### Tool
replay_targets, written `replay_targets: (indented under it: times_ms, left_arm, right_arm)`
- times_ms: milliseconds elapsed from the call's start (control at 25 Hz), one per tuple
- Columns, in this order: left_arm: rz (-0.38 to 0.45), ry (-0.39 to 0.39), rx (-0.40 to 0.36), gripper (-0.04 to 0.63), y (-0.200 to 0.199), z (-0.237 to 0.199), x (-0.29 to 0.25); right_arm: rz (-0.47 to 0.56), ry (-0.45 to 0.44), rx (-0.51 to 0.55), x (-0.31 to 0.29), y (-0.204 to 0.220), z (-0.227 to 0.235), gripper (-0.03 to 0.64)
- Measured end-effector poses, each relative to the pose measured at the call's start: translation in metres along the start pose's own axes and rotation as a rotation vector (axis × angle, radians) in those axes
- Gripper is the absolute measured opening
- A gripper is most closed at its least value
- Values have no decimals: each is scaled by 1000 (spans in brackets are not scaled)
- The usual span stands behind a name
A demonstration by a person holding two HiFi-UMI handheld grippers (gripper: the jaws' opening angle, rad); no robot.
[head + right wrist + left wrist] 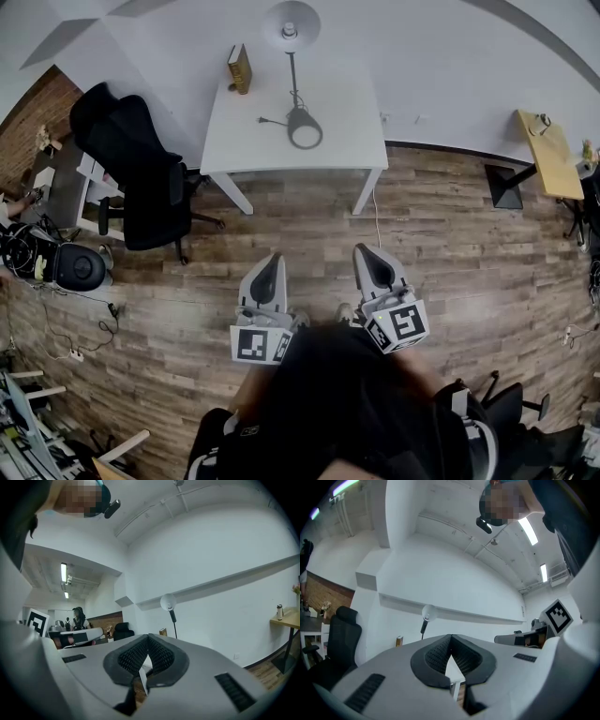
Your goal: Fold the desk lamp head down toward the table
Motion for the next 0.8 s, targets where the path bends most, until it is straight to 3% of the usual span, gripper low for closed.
replay_targets:
  times_ms: [240, 400, 520, 800]
  left_arm:
    - [6, -15, 0, 26, 0, -1, 0]
    - [7, -23, 3, 55, 0, -3, -1]
    - [8, -12, 5, 96, -1, -1, 0]
    - [1, -3, 2, 109, 2, 8, -3]
  right_arm:
    - [2, 16, 13, 0, -1, 4, 16]
    - [0, 14, 19, -1, -2, 7, 130]
    - [4, 20, 19, 0, -2, 8, 138]
    - [0, 19, 19, 5, 0, 13, 138]
Point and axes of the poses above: the fingertips, and each gripper's own axes: x backward along the fingers, z to its right, y out of its underside, the point moved 1 cm from there along x, backward along the fingers, and after that the axes turned 4 degrees about x, right-handed, at the moved point
